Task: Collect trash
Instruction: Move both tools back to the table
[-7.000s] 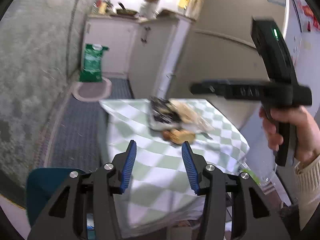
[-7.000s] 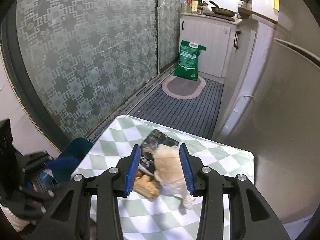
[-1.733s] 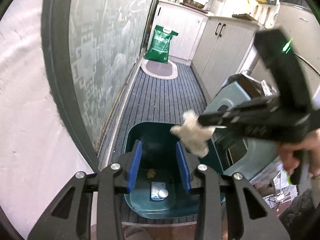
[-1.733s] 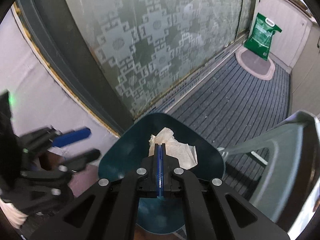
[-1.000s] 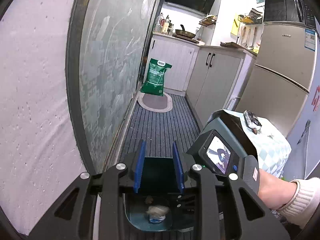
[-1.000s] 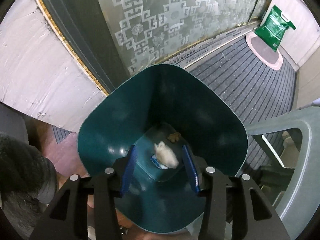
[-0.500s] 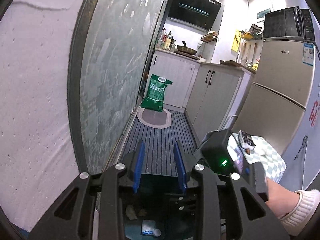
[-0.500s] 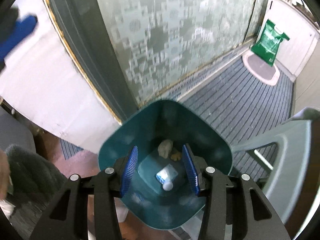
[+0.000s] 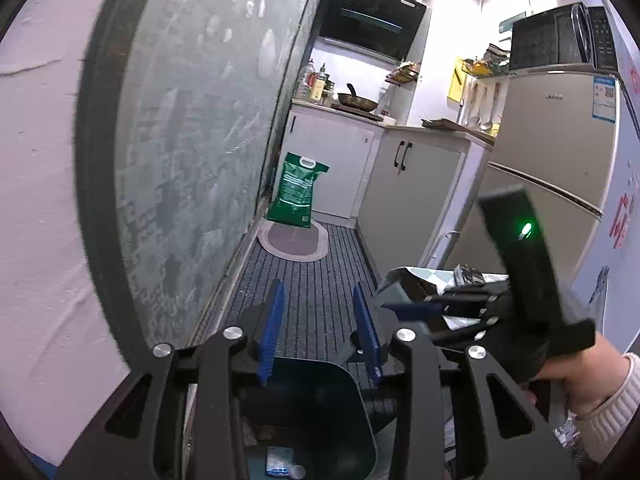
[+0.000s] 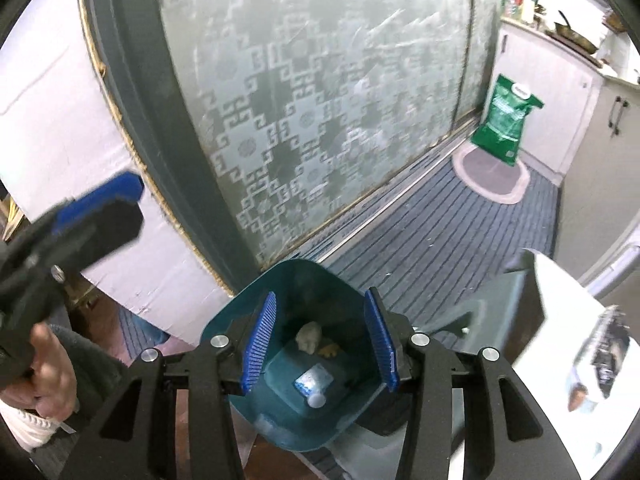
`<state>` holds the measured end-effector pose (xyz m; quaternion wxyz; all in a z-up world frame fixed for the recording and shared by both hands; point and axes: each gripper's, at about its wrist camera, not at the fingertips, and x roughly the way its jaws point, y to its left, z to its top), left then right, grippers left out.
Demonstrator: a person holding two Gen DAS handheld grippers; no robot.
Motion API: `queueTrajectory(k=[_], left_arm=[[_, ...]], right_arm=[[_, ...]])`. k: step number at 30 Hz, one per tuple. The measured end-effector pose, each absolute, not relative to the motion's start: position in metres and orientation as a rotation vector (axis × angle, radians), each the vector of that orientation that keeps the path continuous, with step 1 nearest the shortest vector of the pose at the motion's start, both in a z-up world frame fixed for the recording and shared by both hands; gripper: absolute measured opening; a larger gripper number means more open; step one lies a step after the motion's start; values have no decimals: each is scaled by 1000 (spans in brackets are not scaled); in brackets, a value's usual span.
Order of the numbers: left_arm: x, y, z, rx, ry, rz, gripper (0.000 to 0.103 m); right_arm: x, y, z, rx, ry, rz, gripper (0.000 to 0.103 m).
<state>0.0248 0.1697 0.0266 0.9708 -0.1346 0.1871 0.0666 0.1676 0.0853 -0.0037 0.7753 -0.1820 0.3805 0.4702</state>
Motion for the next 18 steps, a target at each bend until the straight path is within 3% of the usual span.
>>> queueTrajectory(k=[18], left_arm=[[74, 99, 21, -215, 441, 34, 50]], right_arm=[[231, -64, 35, -238, 733, 767, 47]])
